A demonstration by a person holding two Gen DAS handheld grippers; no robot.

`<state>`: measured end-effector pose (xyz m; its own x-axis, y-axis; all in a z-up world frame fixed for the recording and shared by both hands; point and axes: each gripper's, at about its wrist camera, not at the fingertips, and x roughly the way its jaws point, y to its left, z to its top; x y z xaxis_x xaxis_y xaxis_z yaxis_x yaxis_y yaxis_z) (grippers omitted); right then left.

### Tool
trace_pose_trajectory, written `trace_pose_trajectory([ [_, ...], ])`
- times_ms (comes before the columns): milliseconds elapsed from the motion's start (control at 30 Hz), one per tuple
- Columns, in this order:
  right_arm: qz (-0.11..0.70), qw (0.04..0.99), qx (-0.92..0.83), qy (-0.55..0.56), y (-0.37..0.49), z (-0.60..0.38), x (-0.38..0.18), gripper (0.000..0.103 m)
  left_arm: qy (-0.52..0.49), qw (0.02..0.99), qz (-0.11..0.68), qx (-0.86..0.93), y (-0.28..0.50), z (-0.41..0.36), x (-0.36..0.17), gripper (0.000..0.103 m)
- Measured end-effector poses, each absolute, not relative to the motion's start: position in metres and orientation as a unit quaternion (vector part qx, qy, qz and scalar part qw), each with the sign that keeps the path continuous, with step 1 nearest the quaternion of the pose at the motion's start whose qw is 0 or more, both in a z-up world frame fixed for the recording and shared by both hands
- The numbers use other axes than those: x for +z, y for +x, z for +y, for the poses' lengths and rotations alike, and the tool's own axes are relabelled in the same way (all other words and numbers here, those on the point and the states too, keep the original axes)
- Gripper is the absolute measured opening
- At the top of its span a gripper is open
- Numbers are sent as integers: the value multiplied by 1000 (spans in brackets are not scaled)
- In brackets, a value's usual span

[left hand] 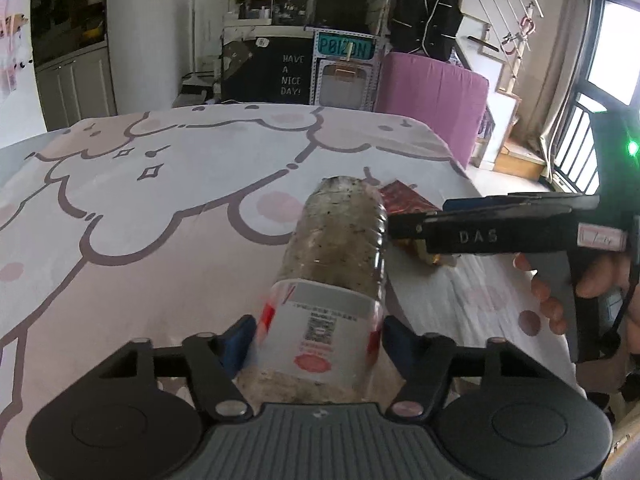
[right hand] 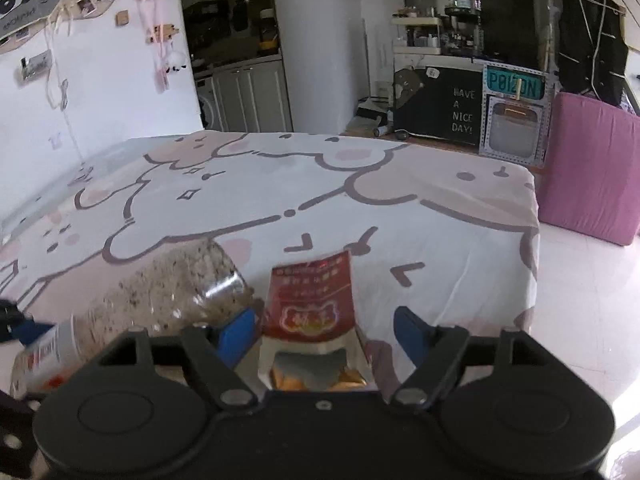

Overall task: Collect trash
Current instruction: 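Grasp the plastic bottle with the left gripper while the right gripper grasps the red pack, then carry the bottle and red pack over the yellow wastebasket with both grippers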

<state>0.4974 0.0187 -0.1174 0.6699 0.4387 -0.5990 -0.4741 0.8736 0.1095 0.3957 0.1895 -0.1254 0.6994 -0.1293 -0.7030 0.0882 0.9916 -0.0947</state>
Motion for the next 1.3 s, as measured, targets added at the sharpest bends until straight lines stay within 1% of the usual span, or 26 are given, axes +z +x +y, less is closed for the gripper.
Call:
trace_pose_trajectory([
  [133,327,914,237,-34,504,29,-119,75,-37,922,381,-57,394,195,-125,64],
  [200,331,914,229,-50,508,36,-123,68,-39,923,379,-52,392,196,-125,64],
  [233,335,914,224,-55,510,37,-125,57,-40,923,378,-49,391,197,-124,64],
  [333,337,913,223,-53,508,38,-128,54,-47,925,376,-42,385,199,-124,63],
  [533,331,911,236,-65,479,29,-120,52,-63,929,364,-23,369,200,-119,62],
  [833,327,910,247,-65,412,-3,-94,51,-72,939,338,-5,340,184,-99,62],
  [1300,299,930,208,-37,342,-67,-57,52,-61,950,307,10,289,135,-66,62],
])
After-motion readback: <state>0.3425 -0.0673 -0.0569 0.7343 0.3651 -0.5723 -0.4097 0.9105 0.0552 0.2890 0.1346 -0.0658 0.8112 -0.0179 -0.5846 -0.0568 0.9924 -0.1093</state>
